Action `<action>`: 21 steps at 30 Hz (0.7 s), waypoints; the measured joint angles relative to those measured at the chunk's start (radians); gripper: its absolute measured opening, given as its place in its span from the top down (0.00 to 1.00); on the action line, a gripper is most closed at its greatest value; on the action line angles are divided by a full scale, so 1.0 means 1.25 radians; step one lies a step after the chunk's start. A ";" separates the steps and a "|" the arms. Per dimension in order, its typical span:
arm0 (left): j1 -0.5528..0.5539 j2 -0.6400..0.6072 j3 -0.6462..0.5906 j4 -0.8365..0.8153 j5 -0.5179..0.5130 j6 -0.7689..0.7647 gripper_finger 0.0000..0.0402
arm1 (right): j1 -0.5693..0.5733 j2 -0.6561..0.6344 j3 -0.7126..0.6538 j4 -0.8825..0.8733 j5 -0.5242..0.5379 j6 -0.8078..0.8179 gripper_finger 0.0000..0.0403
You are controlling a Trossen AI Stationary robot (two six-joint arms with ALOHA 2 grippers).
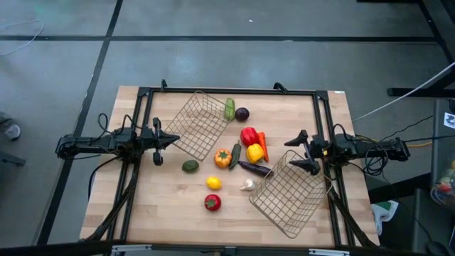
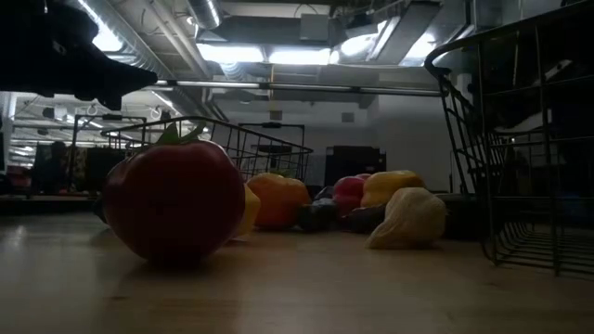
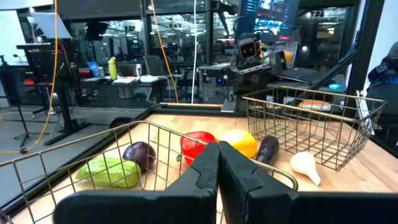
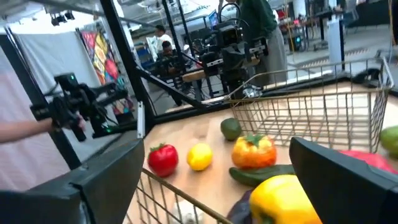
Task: Sort produce into baskets
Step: Put the red bell pepper into the bottom basket
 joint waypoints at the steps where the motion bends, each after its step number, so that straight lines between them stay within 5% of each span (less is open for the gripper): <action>1: 0.000 0.000 0.000 0.000 0.000 0.000 1.00 | 0.000 0.000 0.000 0.001 0.000 0.021 0.01; 11: 0.000 0.000 0.000 0.000 0.000 -0.002 1.00 | 0.000 0.000 0.001 0.152 0.103 0.138 0.01; 21: 0.000 0.000 0.000 0.000 0.000 -0.002 1.00 | 0.000 0.074 0.116 0.123 0.203 0.136 0.01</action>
